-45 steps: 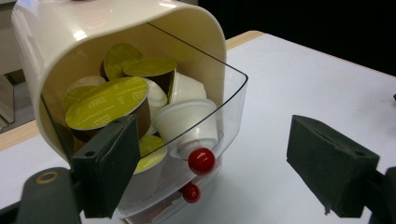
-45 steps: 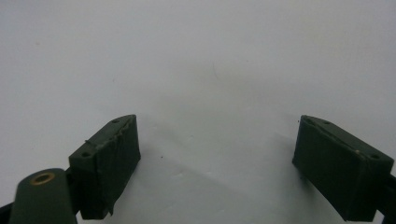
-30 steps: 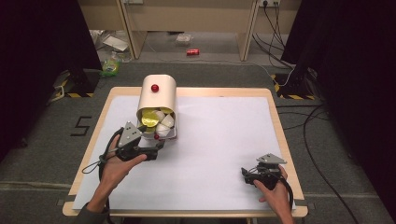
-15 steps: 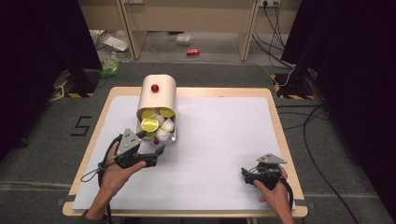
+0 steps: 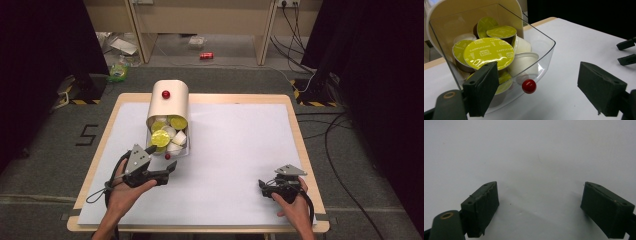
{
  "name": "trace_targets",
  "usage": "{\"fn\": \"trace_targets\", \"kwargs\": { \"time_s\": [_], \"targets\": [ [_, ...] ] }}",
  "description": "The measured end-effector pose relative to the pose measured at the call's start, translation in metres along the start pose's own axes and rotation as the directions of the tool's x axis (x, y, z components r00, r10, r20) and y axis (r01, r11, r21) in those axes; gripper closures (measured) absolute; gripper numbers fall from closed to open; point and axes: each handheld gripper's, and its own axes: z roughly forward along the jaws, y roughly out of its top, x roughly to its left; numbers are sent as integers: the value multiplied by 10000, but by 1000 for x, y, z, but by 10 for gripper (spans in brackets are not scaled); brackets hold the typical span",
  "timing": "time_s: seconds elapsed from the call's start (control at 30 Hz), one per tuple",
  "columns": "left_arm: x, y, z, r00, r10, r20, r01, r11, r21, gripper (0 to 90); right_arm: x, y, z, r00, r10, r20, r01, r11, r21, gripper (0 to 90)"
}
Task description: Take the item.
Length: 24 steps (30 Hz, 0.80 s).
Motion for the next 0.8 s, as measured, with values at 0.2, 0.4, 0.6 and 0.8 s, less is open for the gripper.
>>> {"fn": "trace_targets", "kwargs": {
  "time_s": [0.2,0.4,0.6,0.8],
  "targets": [
    [-3,-3,-3,10000,-16,50,16,10000,12,170,0,0,0,10000,-5,6,5,10000,0,148],
    [-4,-5,-4,9999,-77,101,77,10000,-10,170,0,0,0,10000,-5,7,5,10000,-1,148],
    [-3,-4,-4,9998,-184,112,185,9998,-89,176,0,0,0,10000,-5,7,5,10000,-2,148],
    [0,1,-6,9998,-186,-24,186,9994,-305,179,0,0,0,10000,-6,10,6,10000,1,148]
  ]
}}
